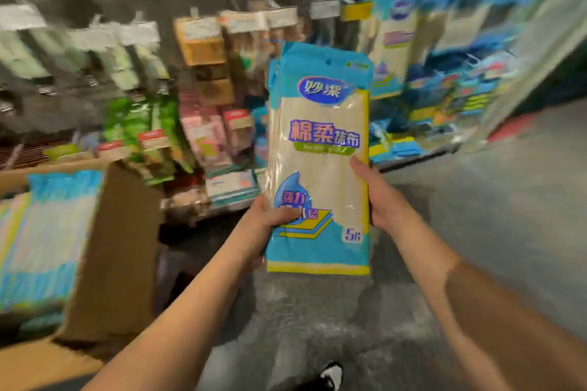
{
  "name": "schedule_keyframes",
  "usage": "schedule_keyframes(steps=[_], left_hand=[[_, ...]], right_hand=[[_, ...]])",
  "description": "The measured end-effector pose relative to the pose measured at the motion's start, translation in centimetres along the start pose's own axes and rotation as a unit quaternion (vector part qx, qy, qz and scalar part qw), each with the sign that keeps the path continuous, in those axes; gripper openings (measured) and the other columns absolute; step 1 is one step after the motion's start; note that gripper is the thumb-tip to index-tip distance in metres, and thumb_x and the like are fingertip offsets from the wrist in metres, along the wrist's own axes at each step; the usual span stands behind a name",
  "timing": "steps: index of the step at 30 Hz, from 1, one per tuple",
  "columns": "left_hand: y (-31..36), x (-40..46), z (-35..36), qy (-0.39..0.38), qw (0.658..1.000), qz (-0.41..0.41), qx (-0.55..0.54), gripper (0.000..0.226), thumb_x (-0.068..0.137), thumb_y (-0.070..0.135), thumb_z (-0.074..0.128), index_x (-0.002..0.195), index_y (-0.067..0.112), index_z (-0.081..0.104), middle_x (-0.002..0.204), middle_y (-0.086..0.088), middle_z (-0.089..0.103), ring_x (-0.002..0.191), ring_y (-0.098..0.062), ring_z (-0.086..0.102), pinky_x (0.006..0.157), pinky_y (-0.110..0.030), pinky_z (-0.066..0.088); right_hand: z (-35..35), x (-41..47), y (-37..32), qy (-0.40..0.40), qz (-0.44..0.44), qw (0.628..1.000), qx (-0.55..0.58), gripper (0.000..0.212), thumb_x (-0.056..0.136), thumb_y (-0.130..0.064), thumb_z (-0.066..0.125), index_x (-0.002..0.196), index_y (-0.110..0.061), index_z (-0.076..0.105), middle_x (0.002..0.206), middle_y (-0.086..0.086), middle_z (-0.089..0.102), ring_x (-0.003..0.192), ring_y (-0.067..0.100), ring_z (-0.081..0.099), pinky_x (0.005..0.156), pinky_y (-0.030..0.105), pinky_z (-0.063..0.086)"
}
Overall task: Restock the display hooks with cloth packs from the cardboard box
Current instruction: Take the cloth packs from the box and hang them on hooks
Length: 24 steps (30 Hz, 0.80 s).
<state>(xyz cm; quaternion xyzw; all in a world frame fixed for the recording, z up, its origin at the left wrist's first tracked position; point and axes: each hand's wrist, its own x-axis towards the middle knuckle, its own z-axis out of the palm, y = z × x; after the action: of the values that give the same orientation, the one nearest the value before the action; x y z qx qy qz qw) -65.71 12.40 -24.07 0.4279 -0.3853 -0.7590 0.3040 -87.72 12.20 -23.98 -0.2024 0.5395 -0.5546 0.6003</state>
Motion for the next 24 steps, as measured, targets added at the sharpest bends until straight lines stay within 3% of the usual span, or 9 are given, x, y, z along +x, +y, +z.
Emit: schedule_keyframes(steps=[2,5,9,11,14,16,20,22,24], left_hand=[[-0.2,3.4,4.2,-0.044,0.999,-0.011,0.022,0.049,0.066,0.012,0.077,0.113,0.007,0.063,0.102,-0.022,0.074,0.083,-0.035,0.072,0.079,-0.049,0.06],[0.2,8.3,9.7,-0.107,0.992,-0.009,0.066,0.079,0.056,0.023,0.086,0.125,0.006,0.053,0.105,-0.019,0.075,0.085,-0.033,0.074,0.073,-0.043,0.06],[0.5,14.7,16.5,-0.157,0.984,0.002,0.087,0.079,0.057,0.035,0.085,0.126,0.024,0.048,0.11,-0.006,0.076,0.097,-0.027,0.074,0.078,-0.038,0.06],[1.0,18.0,19.9,-0.17,0.982,0.007,0.084,0.073,0.07,0.054,0.08,0.132,0.032,0.048,0.114,0.0,0.075,0.103,-0.022,0.073,0.081,-0.033,0.06],[2.5,23.9,24.8,-0.199,0.979,-0.027,0.047,0.07,0.084,0.071,0.043,0.13,0.022,0.061,0.117,-0.004,0.074,0.107,-0.021,0.071,0.091,-0.038,0.058],[3.7,28.7,28.3,-0.203,0.976,-0.012,0.073,0.076,0.081,0.074,0.053,0.133,0.019,0.059,0.128,-0.008,0.069,0.121,-0.027,0.064,0.108,-0.05,0.046],[6.1,38.5,34.7,-0.214,0.972,0.011,0.097,0.102,0.066,0.076,0.076,0.132,0.003,0.051,0.129,-0.015,0.066,0.126,-0.034,0.059,0.112,-0.06,0.038],[7.8,41.6,38.4,-0.231,0.966,-0.008,0.111,0.088,0.071,0.065,0.079,0.123,0.0,0.047,0.124,-0.016,0.067,0.119,-0.032,0.063,0.108,-0.055,0.044],[9.1,44.2,42.1,-0.26,0.961,-0.031,0.09,0.062,0.077,0.051,0.075,0.111,0.01,0.044,0.114,-0.01,0.067,0.1,-0.021,0.071,0.087,-0.04,0.058]], right_hand=[[-4.8,0.3,-2.7,0.03,-0.018,0.999,0.012,0.052,0.081,-0.036,0.067,0.13,-0.021,0.056,0.121,0.009,0.07,0.107,0.027,0.068,0.08,0.041,0.06],[-10.8,1.1,-6.1,0.07,-0.056,0.996,0.026,0.034,0.092,-0.028,0.061,0.126,-0.025,0.058,0.115,0.007,0.072,0.101,0.025,0.07,0.076,0.04,0.06],[-17.5,3.0,-10.4,0.128,-0.1,0.985,0.055,0.024,0.094,-0.024,0.06,0.117,-0.027,0.061,0.111,0.006,0.074,0.097,0.024,0.072,0.075,0.041,0.06],[-20.6,4.5,-12.8,0.153,-0.112,0.979,0.072,0.03,0.094,-0.025,0.061,0.124,-0.024,0.061,0.115,0.008,0.073,0.102,0.028,0.071,0.081,0.046,0.058],[-25.2,7.3,-16.6,0.163,-0.131,0.975,0.077,0.035,0.097,-0.028,0.056,0.132,-0.021,0.057,0.12,0.012,0.07,0.107,0.034,0.068,0.086,0.052,0.057],[-28.2,9.5,-19.3,0.167,-0.14,0.974,0.062,0.036,0.099,-0.03,0.052,0.134,-0.022,0.054,0.121,0.012,0.069,0.108,0.035,0.068,0.086,0.052,0.057],[-33.8,13.6,-24.6,0.176,-0.149,0.971,0.065,0.061,0.086,-0.038,0.067,0.14,-0.018,0.048,0.129,0.018,0.064,0.115,0.041,0.063,0.092,0.063,0.051],[-36.1,15.0,-27.1,0.187,-0.152,0.967,0.088,0.087,0.069,-0.046,0.083,0.142,-0.018,0.044,0.133,0.019,0.06,0.119,0.043,0.06,0.096,0.068,0.045],[-38.1,16.1,-29.7,0.175,-0.164,0.965,0.109,0.092,0.066,-0.048,0.085,0.143,-0.018,0.045,0.134,0.019,0.06,0.119,0.043,0.06,0.096,0.066,0.047]])
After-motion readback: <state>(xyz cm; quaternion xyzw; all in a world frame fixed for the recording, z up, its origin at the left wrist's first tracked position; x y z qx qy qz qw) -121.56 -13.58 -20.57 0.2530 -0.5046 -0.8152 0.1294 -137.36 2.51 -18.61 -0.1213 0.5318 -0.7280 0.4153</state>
